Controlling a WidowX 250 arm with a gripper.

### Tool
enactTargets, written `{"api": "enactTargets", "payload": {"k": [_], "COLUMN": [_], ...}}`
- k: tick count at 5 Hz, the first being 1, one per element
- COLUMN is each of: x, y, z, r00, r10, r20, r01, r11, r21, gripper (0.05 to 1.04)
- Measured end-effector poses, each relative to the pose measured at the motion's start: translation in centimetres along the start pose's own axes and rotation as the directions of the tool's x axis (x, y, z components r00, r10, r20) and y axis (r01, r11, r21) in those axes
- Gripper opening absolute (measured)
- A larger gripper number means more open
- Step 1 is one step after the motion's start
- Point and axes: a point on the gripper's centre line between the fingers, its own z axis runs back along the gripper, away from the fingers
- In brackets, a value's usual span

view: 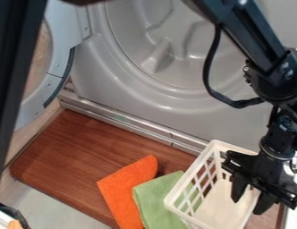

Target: Place the white busket on top of the green cloth

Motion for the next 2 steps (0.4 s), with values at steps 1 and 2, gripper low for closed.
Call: {"api": "enactTargets", "payload": {"k": [1, 2], "x": [-0.07, -0.05], "y": [-0.18, -0.2], "z": [-0.42, -0.89], "r00": [1.0, 0.999], "r10": [-0.013, 0.005], "r20": [0.013, 0.039], "r01": [0.013, -0.004], "r11": [1.0, 0.999], "r21": [-0.022, -0.047], "gripper": [0.918, 1.009]}}
